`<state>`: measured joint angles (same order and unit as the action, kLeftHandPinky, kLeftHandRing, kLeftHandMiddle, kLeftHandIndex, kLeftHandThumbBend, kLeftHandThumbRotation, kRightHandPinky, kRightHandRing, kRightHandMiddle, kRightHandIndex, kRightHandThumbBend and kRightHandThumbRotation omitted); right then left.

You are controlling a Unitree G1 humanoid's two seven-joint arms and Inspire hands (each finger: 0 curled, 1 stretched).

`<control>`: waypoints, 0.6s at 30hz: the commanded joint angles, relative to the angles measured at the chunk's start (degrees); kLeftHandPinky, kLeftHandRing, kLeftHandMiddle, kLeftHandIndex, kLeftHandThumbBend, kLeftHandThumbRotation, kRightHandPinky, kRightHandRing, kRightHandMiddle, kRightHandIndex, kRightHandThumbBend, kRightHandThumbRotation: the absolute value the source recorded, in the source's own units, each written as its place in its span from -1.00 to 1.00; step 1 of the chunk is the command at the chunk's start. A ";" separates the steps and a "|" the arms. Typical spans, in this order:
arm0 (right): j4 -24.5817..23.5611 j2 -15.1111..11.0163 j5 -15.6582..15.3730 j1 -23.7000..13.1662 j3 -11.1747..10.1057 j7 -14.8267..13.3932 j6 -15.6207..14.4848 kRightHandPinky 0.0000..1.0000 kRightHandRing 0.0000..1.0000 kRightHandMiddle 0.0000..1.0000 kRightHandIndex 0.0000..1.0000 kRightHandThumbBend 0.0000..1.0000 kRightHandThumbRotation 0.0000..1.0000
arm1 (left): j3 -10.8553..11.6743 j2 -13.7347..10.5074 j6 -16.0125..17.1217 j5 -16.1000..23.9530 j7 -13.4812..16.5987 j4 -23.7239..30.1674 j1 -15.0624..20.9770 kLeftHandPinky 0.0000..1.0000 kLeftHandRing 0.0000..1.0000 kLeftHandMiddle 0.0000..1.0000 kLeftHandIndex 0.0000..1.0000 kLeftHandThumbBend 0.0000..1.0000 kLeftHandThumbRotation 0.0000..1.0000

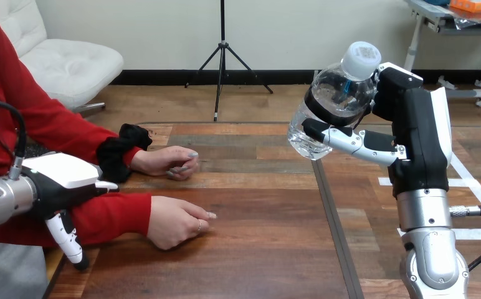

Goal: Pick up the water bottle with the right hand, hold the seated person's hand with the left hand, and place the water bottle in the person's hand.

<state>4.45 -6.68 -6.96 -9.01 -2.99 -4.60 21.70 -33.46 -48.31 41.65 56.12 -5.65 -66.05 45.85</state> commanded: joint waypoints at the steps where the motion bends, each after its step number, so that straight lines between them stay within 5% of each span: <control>1: -1.70 0.34 -0.26 -1.65 0.24 -0.31 1.32 -0.47 -0.33 -0.09 -0.11 0.72 -1.00 | 0.62 1.52 -1.21 -2.02 0.93 -0.46 3.10 0.73 0.77 0.76 0.80 1.00 -0.07; 18: 3.50 1.54 -0.82 -0.84 1.73 -0.79 3.41 -0.45 -0.33 -0.07 -0.06 0.73 -1.00 | 1.95 3.31 -3.24 -6.90 1.62 0.64 0.52 0.57 0.63 0.70 0.72 1.00 -0.15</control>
<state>6.69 -6.38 -7.45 -8.86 -1.97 -4.64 22.91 -33.04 -46.09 39.37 51.37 -5.85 -66.04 45.66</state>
